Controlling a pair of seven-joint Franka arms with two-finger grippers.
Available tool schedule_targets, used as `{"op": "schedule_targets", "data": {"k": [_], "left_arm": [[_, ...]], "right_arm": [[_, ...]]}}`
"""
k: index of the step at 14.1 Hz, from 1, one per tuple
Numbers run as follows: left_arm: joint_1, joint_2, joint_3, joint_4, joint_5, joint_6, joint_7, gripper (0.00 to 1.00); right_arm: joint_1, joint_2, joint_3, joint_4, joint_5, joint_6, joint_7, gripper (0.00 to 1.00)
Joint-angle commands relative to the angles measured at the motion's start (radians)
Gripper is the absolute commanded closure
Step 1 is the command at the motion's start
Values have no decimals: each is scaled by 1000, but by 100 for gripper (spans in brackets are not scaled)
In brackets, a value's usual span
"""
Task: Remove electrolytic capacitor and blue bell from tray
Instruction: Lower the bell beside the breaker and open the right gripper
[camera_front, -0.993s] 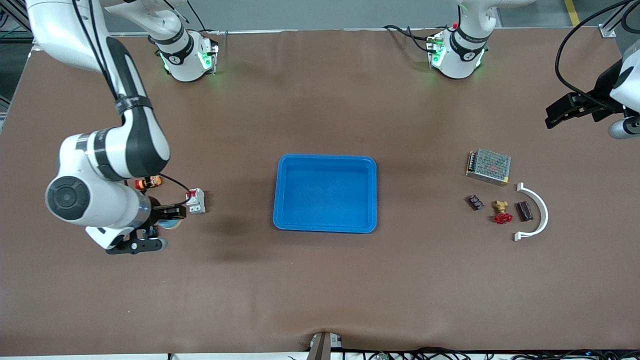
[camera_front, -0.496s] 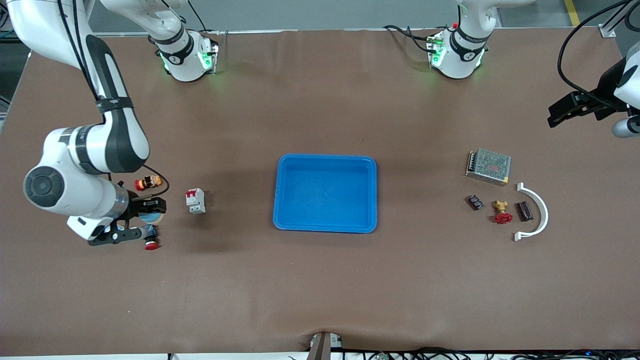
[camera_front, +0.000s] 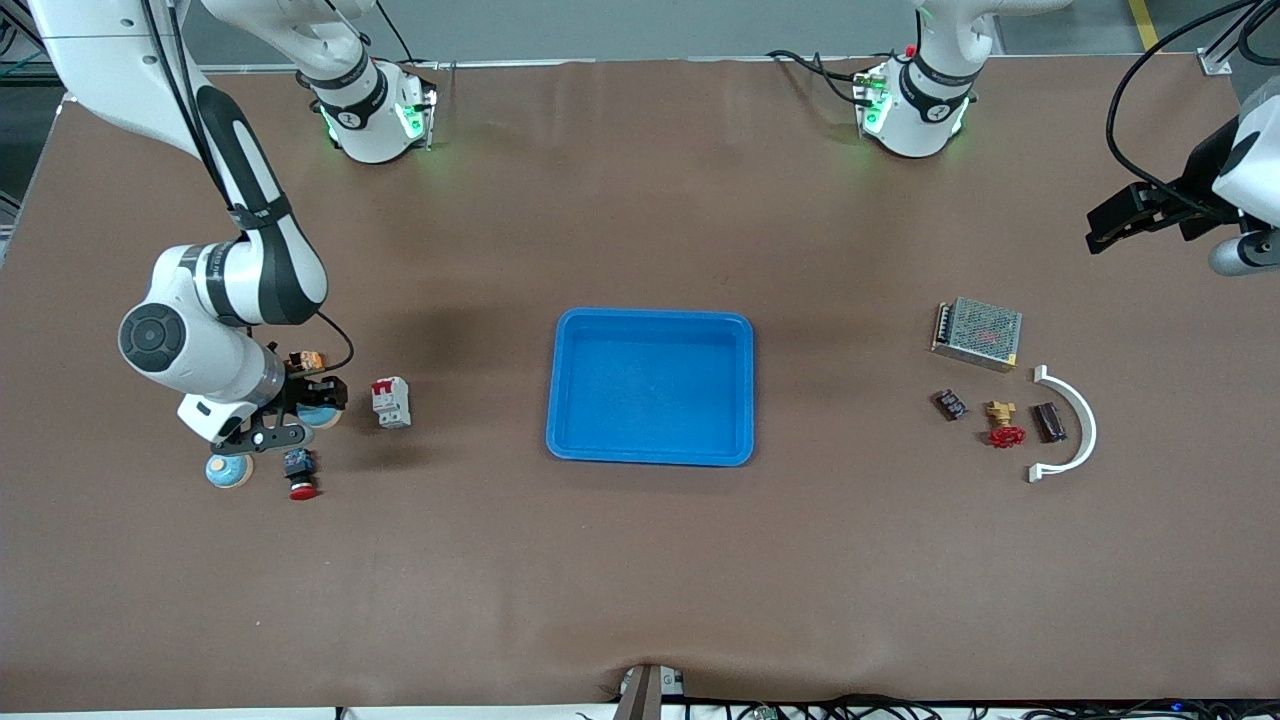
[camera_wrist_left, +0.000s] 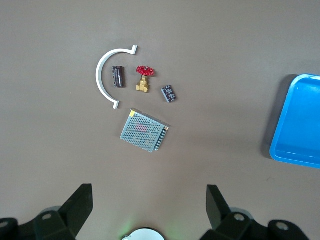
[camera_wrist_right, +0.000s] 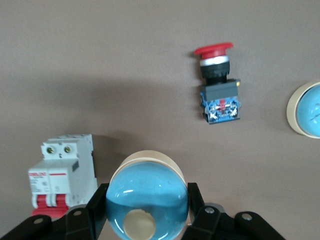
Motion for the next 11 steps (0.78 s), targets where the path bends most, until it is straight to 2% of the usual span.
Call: {"op": "schedule_targets", "data": {"k": [1, 11], "left_arm": [[-15, -30, 21, -26, -14, -3, 15, 0], [-8, -18, 15, -21, -15, -1, 17, 0]], "right_arm": [[-18, -54, 14, -48, -11, 6, -14, 46], [-46, -21, 14, -48, -11, 66, -63, 46]]}}
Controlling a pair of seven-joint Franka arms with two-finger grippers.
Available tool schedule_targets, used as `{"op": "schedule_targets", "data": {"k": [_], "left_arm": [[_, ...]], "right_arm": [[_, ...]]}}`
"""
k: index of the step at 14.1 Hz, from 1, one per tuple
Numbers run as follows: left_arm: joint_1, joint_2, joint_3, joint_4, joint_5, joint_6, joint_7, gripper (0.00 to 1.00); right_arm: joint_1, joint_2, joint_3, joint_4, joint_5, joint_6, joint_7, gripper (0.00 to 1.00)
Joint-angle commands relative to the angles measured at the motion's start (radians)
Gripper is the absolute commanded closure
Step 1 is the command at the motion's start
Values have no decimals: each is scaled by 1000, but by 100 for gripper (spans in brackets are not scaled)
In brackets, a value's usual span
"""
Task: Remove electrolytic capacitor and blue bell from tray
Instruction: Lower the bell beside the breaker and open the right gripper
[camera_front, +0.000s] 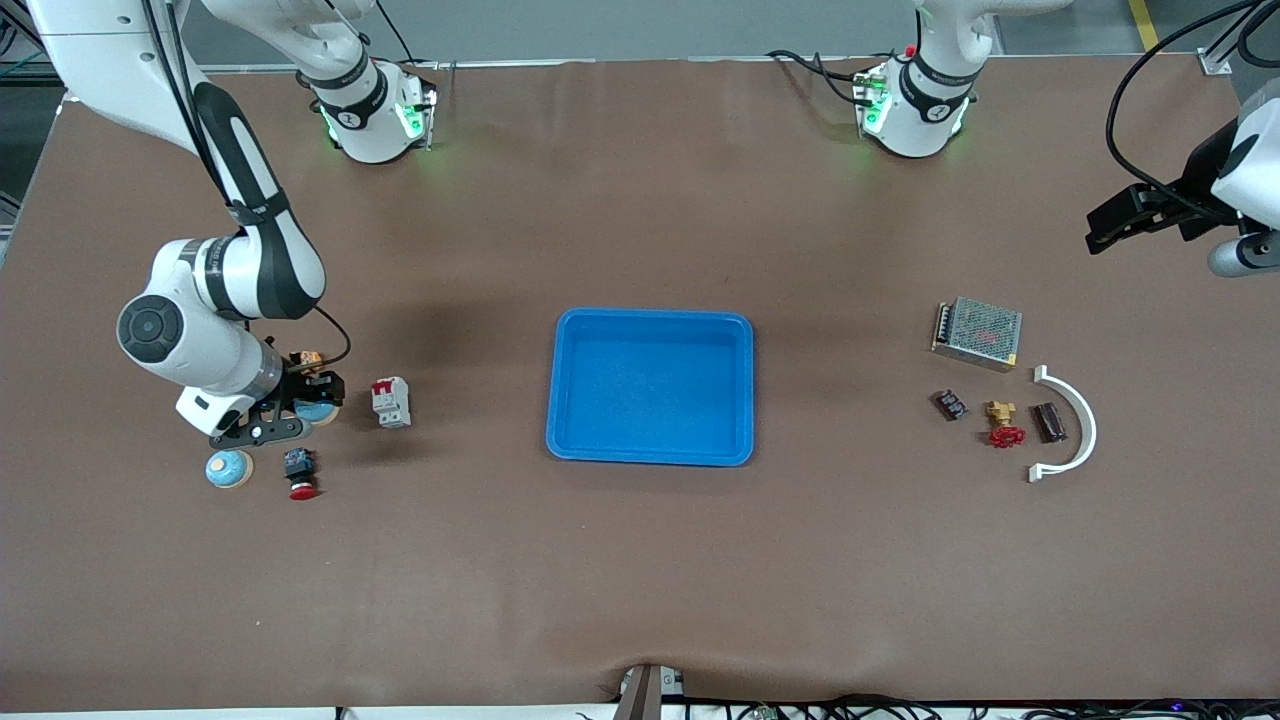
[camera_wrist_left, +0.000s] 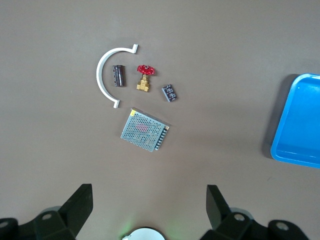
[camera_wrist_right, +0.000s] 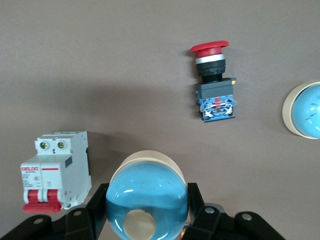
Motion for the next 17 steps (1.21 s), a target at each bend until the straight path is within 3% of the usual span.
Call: {"op": "schedule_targets", "data": {"k": [1, 17], "left_arm": [[-7, -18, 11, -18, -15, 0, 15, 0], [-8, -13, 8, -7, -14, 14, 46, 0]], "right_arm": [[-37, 2, 13, -26, -11, 47, -37, 46], [-32, 92, 15, -53, -11, 205, -38, 46]]}}
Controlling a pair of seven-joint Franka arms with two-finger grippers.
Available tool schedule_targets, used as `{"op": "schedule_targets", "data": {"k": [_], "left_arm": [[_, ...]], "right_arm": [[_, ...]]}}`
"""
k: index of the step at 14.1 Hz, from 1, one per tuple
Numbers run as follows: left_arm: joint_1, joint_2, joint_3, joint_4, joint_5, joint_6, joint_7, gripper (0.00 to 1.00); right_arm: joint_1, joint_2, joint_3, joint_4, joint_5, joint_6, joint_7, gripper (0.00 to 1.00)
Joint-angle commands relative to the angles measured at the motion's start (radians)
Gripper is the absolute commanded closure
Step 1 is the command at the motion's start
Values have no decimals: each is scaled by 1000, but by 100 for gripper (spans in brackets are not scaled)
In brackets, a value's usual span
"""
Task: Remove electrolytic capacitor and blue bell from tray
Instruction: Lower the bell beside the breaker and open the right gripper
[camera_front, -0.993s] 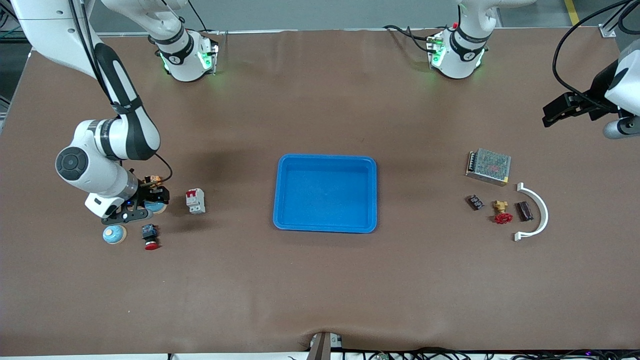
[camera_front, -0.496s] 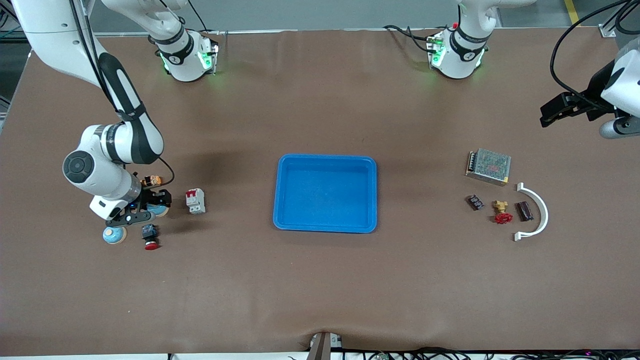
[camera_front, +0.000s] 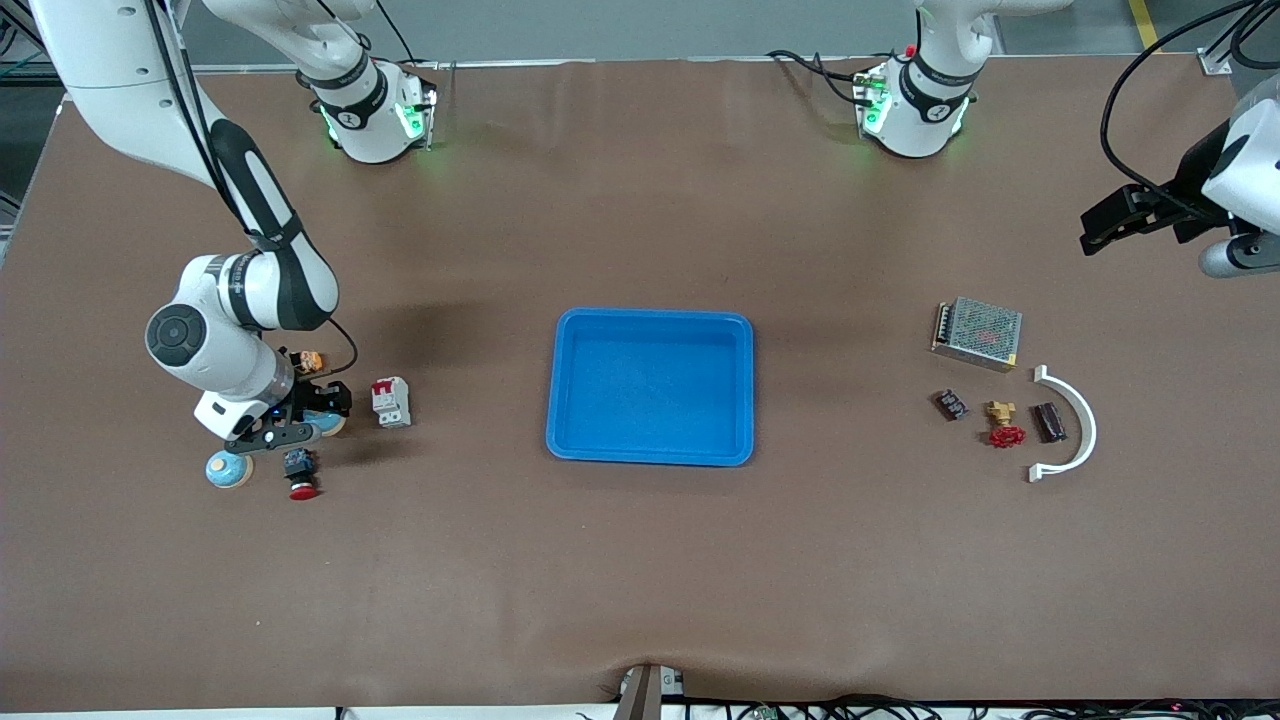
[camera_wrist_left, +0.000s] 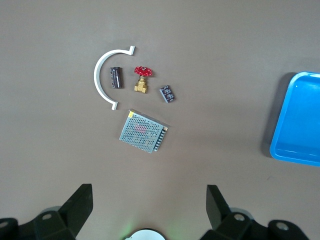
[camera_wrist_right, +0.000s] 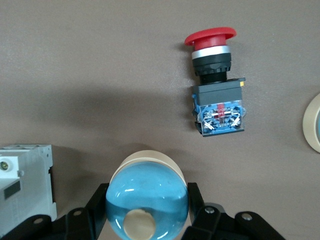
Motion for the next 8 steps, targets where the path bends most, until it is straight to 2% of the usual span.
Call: {"op": "schedule_targets", "data": {"k": [1, 8], "left_arm": [[0, -13, 8, -6, -17, 6, 29, 0], [-1, -15, 8, -9, -15, 9, 33, 0]], "right_arm": [[-10, 3, 11, -13, -11, 30, -9, 46], [-10, 17, 11, -13, -9, 44, -9, 46]]}}
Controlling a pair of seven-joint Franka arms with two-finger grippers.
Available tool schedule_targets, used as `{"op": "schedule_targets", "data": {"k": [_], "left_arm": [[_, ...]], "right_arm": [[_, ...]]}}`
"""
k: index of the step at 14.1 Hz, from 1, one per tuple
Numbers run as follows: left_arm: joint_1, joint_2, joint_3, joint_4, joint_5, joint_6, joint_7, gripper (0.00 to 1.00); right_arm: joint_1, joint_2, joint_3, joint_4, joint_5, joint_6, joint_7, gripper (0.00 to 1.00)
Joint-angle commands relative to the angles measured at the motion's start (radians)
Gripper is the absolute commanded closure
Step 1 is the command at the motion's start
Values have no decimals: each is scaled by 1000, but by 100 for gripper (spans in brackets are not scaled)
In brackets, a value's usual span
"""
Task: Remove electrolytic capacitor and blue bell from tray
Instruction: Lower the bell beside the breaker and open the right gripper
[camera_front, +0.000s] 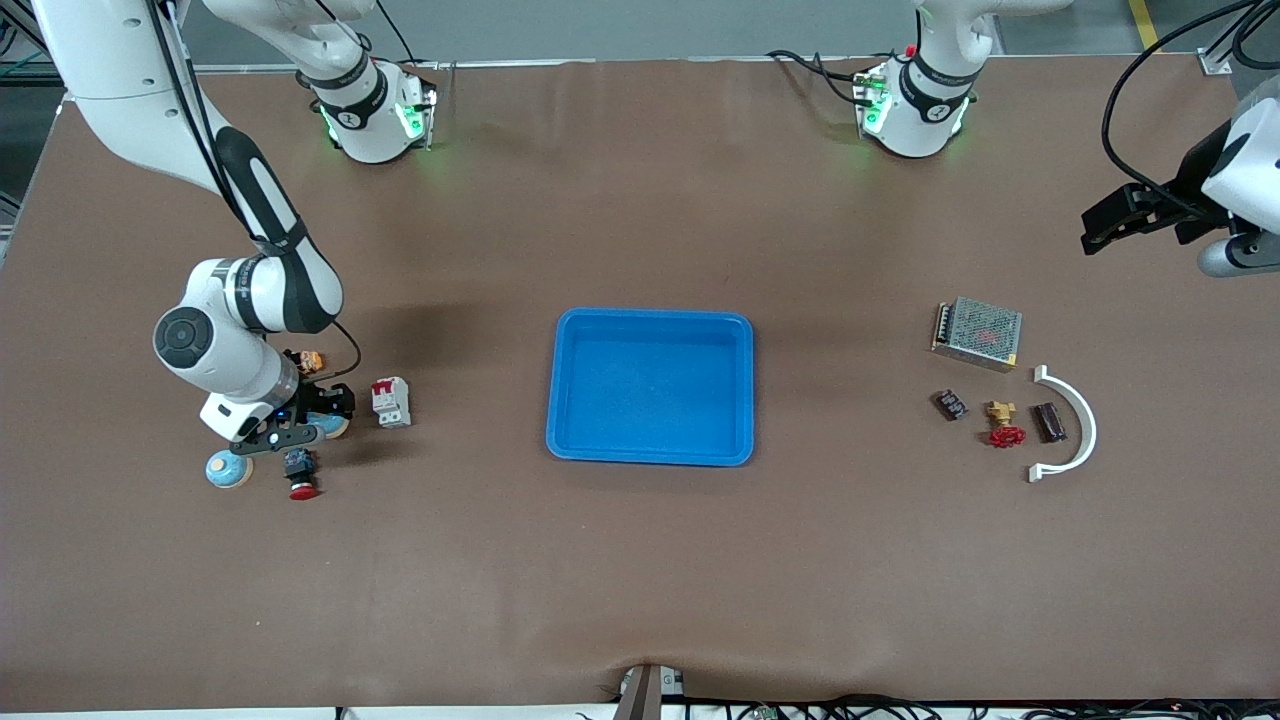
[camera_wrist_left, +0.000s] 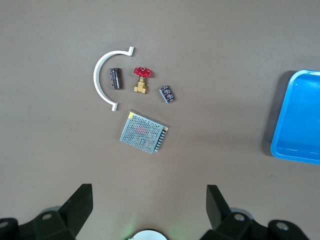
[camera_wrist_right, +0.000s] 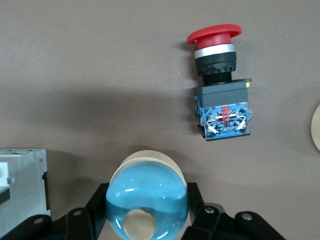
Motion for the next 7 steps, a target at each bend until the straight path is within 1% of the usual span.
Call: {"op": "schedule_targets", "data": {"k": [1, 7], "left_arm": [[-2, -15, 8, -9, -15, 8, 21, 0], [-4, -15, 8, -8, -15, 13, 21, 0]], "right_arm": [[-12, 3, 10, -12, -9, 30, -8, 46], [-12, 4, 10, -12, -9, 35, -8, 44]]}}
